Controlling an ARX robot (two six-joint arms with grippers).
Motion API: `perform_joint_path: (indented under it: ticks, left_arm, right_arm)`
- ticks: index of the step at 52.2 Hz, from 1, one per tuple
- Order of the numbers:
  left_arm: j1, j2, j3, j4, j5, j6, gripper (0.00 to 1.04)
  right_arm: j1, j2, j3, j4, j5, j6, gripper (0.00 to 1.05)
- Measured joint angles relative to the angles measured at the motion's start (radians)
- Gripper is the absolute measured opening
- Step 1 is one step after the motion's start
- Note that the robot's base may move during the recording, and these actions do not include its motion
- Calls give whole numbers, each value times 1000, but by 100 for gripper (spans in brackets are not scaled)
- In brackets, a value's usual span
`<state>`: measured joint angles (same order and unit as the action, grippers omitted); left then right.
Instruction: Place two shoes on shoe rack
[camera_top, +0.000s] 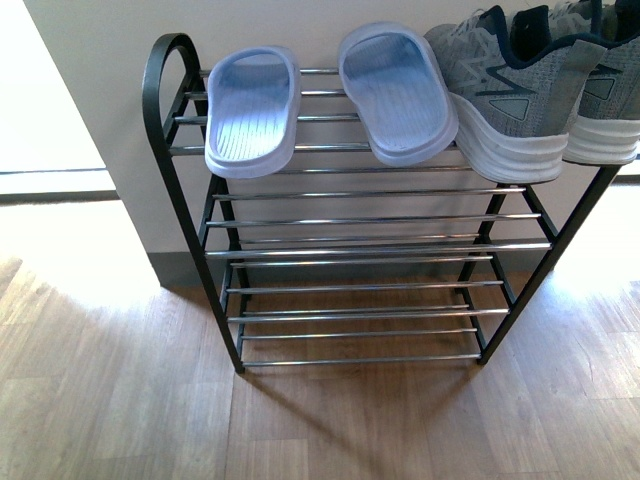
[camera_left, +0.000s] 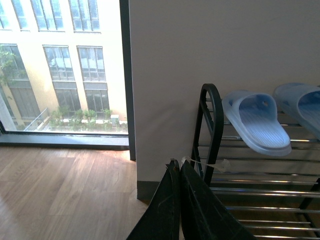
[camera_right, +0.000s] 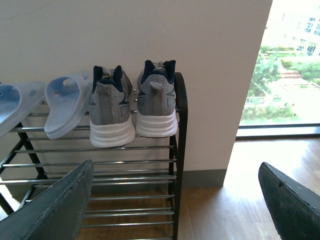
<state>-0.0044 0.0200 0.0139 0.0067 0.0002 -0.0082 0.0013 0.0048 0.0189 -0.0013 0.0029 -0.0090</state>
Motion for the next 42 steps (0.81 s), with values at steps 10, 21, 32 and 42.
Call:
perform_joint_path:
  ticks: [10, 21, 32, 42]
  left_arm:
    - [1, -4, 0, -7, 0, 0, 1]
    - [1, -4, 0, -7, 0, 0, 21]
    - [1, -5, 0, -7, 0, 0, 71]
    - [1, -5, 0, -7, 0, 2, 95]
  right_arm:
    - [0, -1, 0, 0, -1, 0, 96]
    - [0, -1, 0, 0, 0, 0, 96]
    - [0, -1, 0, 0, 0, 0, 96]
    - [0, 0, 0, 0, 0, 0, 96]
